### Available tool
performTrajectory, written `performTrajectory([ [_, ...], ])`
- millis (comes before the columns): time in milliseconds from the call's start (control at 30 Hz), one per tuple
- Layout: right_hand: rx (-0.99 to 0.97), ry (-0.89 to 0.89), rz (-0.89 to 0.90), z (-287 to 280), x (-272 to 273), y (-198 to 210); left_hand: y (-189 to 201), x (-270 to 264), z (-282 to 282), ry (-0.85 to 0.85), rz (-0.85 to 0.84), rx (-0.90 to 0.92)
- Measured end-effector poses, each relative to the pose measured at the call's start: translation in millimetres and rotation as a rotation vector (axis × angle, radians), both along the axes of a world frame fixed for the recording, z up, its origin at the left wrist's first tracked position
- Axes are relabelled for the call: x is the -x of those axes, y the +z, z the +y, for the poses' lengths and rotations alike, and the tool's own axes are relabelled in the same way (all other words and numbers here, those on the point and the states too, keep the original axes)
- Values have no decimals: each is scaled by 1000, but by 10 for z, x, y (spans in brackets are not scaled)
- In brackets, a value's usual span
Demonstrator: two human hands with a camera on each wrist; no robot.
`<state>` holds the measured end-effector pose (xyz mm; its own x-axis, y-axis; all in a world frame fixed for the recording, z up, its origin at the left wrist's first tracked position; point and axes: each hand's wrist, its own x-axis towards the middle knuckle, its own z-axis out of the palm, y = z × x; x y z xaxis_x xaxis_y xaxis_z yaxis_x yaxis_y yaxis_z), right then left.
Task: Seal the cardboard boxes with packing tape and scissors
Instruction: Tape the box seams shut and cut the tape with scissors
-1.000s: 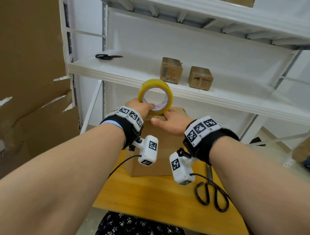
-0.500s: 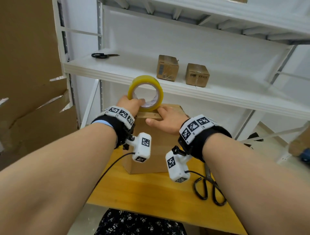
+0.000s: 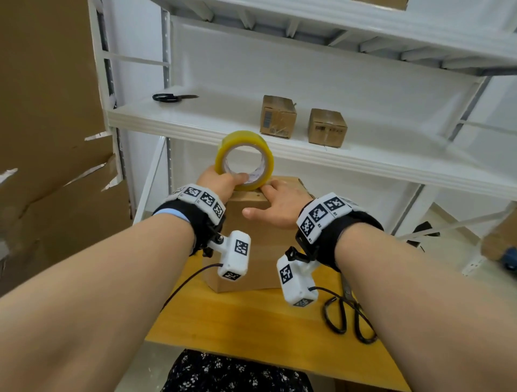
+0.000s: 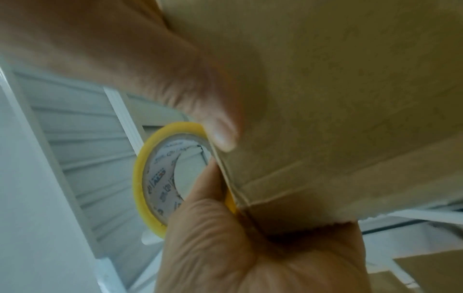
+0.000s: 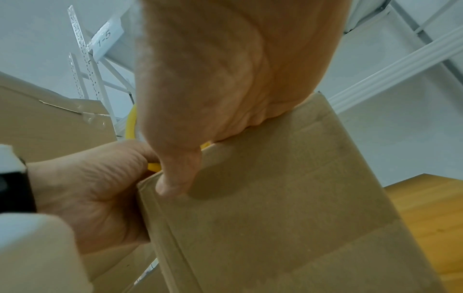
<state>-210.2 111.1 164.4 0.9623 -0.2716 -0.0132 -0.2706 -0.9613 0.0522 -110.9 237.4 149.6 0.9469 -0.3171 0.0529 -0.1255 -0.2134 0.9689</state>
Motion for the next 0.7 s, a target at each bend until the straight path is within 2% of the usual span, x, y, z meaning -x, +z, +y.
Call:
performTrajectory([
  [133, -2, 0, -30, -1, 46, 4, 58, 9, -67, 51, -14, -72],
  [267, -27, -13, -18, 12, 40, 6, 214, -14, -37, -13, -160, -311],
  [333, -29, -22, -19, 5, 12, -10, 216, -33, 31, -11, -195, -343],
  [433, -30, -26, -13, -23, -15, -34, 51, -53, 165, 41, -170, -191],
  [567, -26, -22, -18, -22, -5, -34, -127, -30, 222, 113, 40, 150],
  [700, -27, -8, -25, -27, 9, -47, -153, -33, 53, -6, 95, 244],
])
